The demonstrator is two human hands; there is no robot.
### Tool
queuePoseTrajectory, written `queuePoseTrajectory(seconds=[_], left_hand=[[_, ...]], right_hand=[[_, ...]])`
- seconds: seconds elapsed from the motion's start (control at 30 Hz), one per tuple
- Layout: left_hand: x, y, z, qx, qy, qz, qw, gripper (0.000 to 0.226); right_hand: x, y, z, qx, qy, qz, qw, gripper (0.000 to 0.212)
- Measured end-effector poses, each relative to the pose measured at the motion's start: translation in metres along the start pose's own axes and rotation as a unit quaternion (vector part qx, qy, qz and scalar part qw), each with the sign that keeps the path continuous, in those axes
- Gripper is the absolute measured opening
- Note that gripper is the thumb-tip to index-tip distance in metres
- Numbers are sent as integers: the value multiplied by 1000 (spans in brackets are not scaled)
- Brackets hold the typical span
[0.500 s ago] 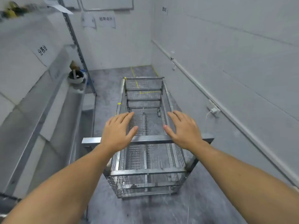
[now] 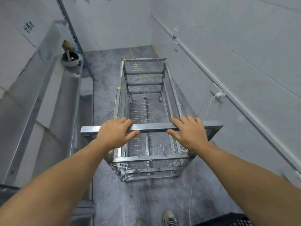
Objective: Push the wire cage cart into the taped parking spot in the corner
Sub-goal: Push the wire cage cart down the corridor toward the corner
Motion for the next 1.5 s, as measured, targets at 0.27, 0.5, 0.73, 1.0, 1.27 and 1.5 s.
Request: queuePoseTrajectory(seconds=[0.27, 0.5, 0.73, 1.0, 1.27, 1.5], left_hand=[[-3, -7, -19, -10, -43, 18, 999, 54], [-2, -30, -25, -3, -41, 33, 999, 54], [-5, -60, -41, 6, -33, 45, 998, 55], [-12, -119, -65, 36, -20, 51, 998, 53], [-19, -182, -64, 29, -21, 78, 996, 56], [-29, -243, -62, 37, -20, 80, 996, 55]], right_hand=[[-5, -13, 3, -16, -8, 23, 1000, 61], [-11, -39, 9, -28, -5, 12, 1000, 61], [-15, -75, 18, -24, -8, -3, 1000, 68], [-30, -138, 37, -3, -21, -2, 1000, 64], [-41, -191, 83, 8, -25, 1, 1000, 66], [-55, -239, 126, 4, -26, 3, 1000, 60]])
Point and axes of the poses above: each hand's wrist, its own y-axis away from the middle knuckle, its own x-axis out of the back of the hand, z = x × y, the point moved 1 cm from there along -y, towards the middle knuckle, and after that the axes turned 1 degree about -x, right-handed, at the moved point
